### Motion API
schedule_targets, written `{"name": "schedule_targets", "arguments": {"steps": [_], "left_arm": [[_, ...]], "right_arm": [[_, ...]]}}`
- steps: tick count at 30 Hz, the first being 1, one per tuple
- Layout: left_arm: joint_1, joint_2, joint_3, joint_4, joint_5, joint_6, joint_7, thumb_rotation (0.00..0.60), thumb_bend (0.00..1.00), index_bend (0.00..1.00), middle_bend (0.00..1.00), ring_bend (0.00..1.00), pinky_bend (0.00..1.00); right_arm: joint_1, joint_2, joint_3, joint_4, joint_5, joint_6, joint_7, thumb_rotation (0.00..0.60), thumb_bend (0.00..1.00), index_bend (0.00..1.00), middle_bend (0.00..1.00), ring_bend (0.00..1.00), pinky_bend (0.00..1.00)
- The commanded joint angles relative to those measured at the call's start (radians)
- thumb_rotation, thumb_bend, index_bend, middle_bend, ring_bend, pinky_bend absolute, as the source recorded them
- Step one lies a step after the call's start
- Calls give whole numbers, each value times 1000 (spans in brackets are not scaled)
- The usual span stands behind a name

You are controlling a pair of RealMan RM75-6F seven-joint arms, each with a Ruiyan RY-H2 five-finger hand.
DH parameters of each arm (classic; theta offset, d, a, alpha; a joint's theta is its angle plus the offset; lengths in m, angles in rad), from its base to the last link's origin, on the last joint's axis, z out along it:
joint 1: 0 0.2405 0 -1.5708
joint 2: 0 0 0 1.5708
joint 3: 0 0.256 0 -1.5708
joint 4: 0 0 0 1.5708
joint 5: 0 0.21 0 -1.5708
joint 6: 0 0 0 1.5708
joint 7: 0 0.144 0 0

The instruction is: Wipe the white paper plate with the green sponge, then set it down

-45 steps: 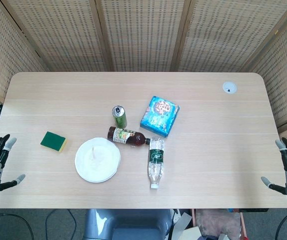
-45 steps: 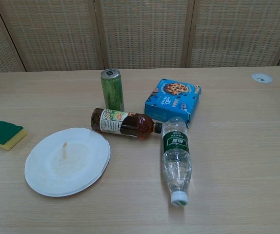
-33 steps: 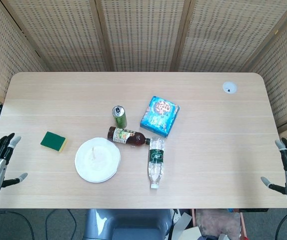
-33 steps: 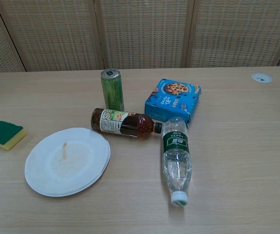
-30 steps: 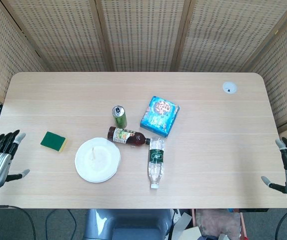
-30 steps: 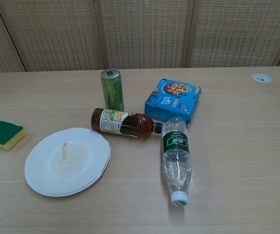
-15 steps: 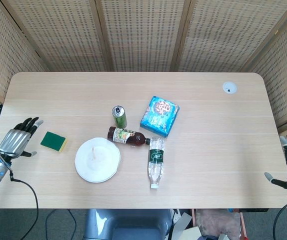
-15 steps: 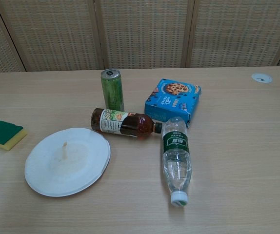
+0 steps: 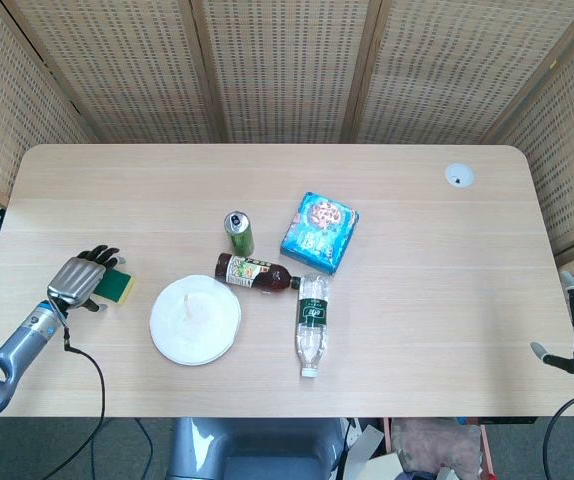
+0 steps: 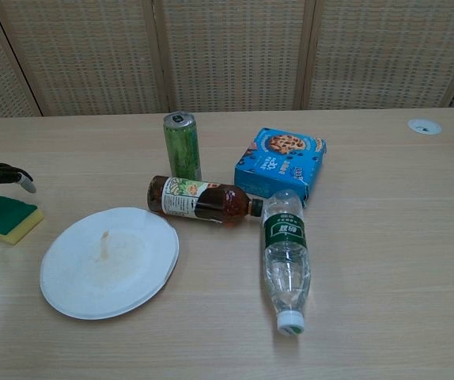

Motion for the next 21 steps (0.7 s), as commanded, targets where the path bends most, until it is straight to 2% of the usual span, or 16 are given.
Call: {"name": "schedule_targets", "arguments": {"steps": [1, 8, 13, 17, 21], "left_arm": [[-10, -13, 2, 11, -6, -15, -3, 600, 0, 227, 163, 107, 198], [-23, -32, 3, 32, -24, -39, -10, 600, 0, 265, 175, 118, 203], [-29, -43, 6, 45, -31, -51, -10, 600, 0, 336, 289, 192, 218], [-30, -50, 6, 50, -37, -45, -7, 600, 0, 383, 316, 268, 252], [-31, -47, 0, 49, -45, -31, -7, 600, 0, 411, 342, 300, 284]], "right_arm": [[1, -1, 1, 2, 3, -3, 2, 600, 0, 0, 0, 0, 0], [3, -1, 2, 8, 9, -9, 6, 600, 0, 0, 0, 0, 0], [4, -2, 4, 10, 15, -12, 7, 600, 0, 0, 0, 0, 0], [5, -2, 5, 12, 17, -15, 9, 600, 0, 0, 0, 0, 0], [5, -1, 4, 12, 15, -14, 11, 600, 0, 0, 0, 0, 0]]}}
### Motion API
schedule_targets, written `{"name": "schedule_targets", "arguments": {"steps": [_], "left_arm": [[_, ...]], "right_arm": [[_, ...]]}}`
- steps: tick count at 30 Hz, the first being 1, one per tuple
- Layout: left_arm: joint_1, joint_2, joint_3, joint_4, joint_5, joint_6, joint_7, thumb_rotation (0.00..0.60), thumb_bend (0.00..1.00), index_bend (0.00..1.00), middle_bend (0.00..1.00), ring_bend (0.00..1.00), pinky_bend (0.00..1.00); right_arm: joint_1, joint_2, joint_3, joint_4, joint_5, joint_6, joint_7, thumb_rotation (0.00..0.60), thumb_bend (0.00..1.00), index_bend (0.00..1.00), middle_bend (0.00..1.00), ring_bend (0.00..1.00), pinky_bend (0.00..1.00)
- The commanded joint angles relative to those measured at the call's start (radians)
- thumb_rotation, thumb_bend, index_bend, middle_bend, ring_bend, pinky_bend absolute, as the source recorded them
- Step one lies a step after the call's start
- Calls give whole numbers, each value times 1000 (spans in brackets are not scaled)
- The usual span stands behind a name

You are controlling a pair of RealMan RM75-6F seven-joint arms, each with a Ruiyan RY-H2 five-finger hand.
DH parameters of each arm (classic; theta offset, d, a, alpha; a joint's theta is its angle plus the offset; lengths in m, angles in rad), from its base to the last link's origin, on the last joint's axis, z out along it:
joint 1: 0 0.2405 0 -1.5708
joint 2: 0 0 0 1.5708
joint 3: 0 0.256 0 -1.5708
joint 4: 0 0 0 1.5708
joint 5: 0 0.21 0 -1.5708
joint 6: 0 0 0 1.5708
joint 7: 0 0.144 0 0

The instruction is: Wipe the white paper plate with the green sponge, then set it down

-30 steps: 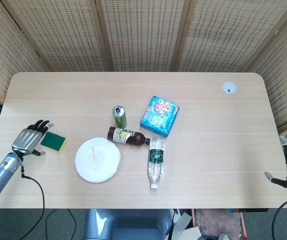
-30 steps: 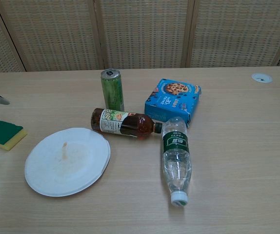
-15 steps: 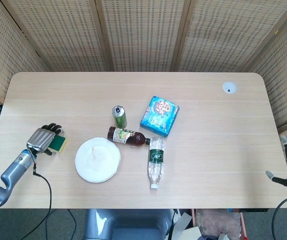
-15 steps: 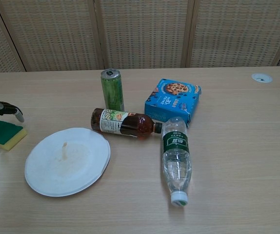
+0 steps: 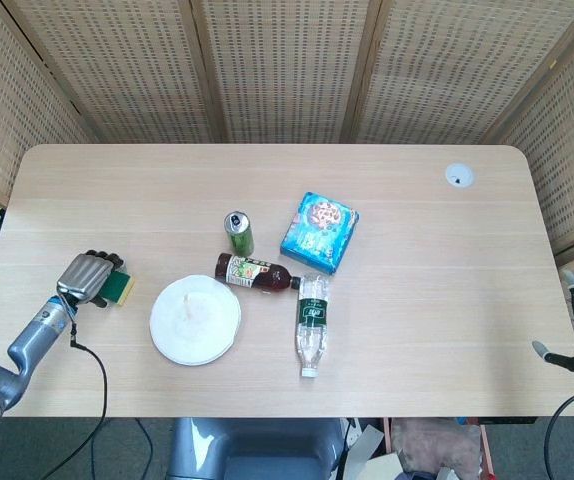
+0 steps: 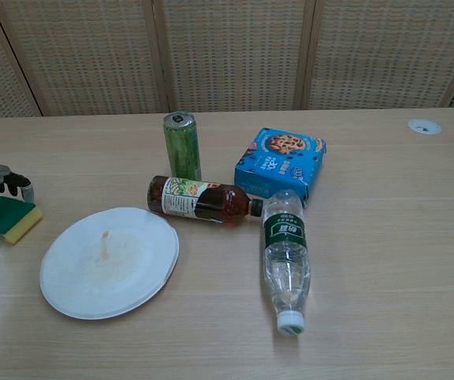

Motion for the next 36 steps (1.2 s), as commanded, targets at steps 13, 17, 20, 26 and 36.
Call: {"name": "schedule_targets", "arguments": {"steps": [13, 17, 20, 26, 36], "left_arm": [[-34, 168, 9, -260, 71, 266, 105, 600, 0, 450, 360, 307, 297], [-71, 221, 19, -439, 106, 272, 183, 600, 0, 464, 363, 307, 297], [-104, 228, 10, -539, 108, 237, 239, 600, 0, 471, 369, 307, 297], [-154, 204, -18, -667, 47, 98, 286, 600, 0, 476, 372, 307, 297], [-168, 154, -62, -695, -83, -36, 235, 600, 0, 476, 373, 307, 297]], "right_arm": [[-2, 6, 1, -5, -4, 3, 12, 600, 0, 0, 0, 0, 0], [-1, 7, -1, -5, -4, 1, 13, 600, 0, 0, 0, 0, 0], [-1, 8, 0, -5, -2, 0, 16, 600, 0, 0, 0, 0, 0], [-3, 12, 1, 1, 5, -5, 27, 600, 0, 0, 0, 0, 0], [-3, 11, 0, 6, 10, -12, 32, 600, 0, 0, 0, 0, 0]]}}
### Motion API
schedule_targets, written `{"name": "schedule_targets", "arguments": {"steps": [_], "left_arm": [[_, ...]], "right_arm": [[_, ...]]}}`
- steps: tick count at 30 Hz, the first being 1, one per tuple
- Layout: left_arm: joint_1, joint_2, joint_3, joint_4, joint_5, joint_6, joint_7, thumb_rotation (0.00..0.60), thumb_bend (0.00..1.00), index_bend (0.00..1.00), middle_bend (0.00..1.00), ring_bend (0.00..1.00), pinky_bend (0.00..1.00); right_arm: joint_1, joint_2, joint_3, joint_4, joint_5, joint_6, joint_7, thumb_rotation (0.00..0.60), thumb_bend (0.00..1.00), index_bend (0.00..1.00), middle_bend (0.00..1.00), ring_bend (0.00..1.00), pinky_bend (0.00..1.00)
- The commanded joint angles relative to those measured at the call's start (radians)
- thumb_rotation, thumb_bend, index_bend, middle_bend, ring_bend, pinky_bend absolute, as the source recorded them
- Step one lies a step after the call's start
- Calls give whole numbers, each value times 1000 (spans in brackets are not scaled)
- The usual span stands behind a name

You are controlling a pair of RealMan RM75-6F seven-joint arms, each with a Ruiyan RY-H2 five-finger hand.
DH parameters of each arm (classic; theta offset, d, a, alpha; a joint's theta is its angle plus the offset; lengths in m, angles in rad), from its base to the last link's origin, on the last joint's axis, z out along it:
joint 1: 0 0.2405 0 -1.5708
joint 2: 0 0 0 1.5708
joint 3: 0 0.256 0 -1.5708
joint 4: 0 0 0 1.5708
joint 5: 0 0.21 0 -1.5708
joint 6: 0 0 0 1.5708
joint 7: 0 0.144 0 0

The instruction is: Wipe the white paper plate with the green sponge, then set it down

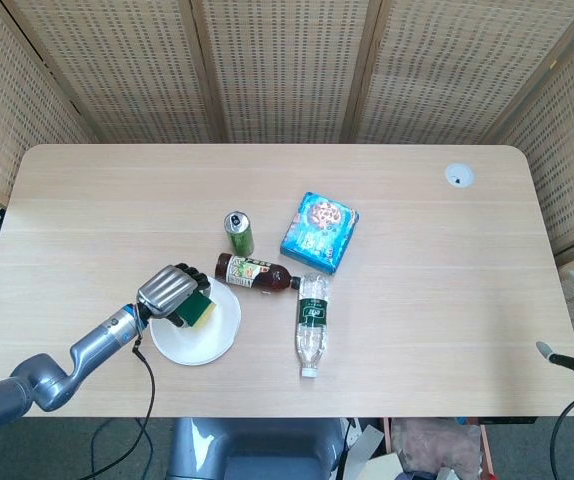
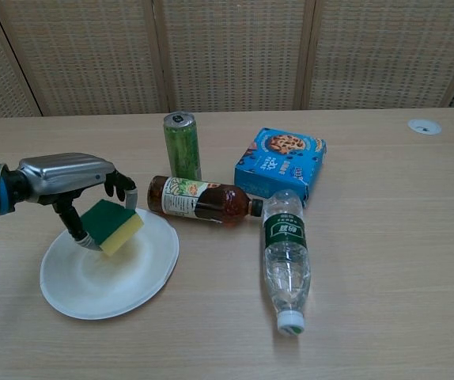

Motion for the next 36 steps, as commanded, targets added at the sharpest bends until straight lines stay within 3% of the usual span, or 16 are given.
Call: {"name": "schedule_targets", "arguments": {"steps": [1, 20, 29, 36], "left_arm": [[-1, -22, -16, 0, -54, -53, -57, 600, 0, 475, 373, 307, 298], [18, -88, 1, 115, -66, -82, -248, 600, 0, 476, 372, 307, 303], [21, 9, -33, 9, -46, 18, -335, 600, 0, 476, 372, 307, 303], [20, 30, -17, -67, -52, -14, -403, 600, 0, 476, 373, 307, 303]], "right_arm": [[2, -2, -2, 1, 0, -5, -4, 600, 0, 0, 0, 0, 0], [7, -8, -1, 7, 6, -11, -11, 600, 0, 0, 0, 0, 0], [3, -4, -2, 2, 0, -5, -6, 600, 0, 0, 0, 0, 0], [5, -4, -2, 0, 1, -6, -7, 600, 0, 0, 0, 0, 0]]}}
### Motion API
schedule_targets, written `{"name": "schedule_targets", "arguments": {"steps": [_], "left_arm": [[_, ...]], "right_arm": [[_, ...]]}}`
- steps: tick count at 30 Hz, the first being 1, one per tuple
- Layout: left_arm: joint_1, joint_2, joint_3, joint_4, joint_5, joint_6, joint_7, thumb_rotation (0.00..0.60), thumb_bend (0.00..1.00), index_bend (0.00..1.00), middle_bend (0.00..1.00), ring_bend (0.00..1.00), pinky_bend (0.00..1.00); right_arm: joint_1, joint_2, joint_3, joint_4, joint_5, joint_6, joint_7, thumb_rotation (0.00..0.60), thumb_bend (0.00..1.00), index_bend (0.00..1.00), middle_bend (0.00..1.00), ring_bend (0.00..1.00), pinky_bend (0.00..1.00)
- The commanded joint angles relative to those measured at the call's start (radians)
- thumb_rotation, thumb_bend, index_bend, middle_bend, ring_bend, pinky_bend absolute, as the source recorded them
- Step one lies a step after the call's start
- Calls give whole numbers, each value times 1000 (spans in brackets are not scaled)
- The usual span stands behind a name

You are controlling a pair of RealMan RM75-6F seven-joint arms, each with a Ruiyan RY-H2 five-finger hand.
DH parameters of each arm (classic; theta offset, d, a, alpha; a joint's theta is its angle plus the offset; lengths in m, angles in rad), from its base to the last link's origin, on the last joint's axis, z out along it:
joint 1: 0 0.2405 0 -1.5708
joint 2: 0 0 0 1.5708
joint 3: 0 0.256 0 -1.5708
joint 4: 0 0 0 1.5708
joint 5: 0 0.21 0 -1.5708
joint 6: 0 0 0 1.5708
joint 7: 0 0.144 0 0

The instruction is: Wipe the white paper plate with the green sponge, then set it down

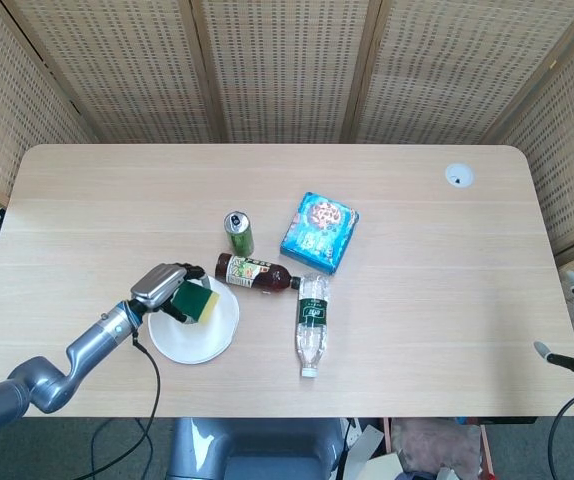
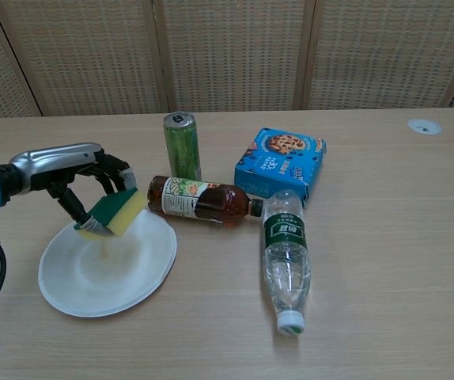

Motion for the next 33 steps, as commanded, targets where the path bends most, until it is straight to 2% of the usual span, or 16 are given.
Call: {"name": "schedule_targets", "arguments": {"steps": [1, 7, 18, 28, 33], "left_arm": [[2, -1, 9, -16, -12, -27, -33, 600, 0, 476, 372, 307, 303], [12, -51, 17, 48, -46, -79, -75, 600, 0, 476, 372, 307, 303], [27, -109, 24, 168, -42, -80, -87, 600, 0, 476, 373, 307, 303], [35, -110, 15, 212, -50, -81, -106, 600, 0, 476, 373, 307, 303], [29, -112, 20, 192, -24, -65, -117, 600, 0, 476, 372, 307, 303]], "right_arm": [[0, 1, 0, 0, 1, 0, 1, 600, 0, 0, 0, 0, 0], [-1, 4, 3, 4, 5, -2, 11, 600, 0, 0, 0, 0, 0], [-1, 6, 3, 1, 3, -2, 16, 600, 0, 0, 0, 0, 0], [-3, 11, 2, -2, -2, 1, 26, 600, 0, 0, 0, 0, 0], [-3, 11, 2, -3, -2, 0, 25, 600, 0, 0, 0, 0, 0]]}}
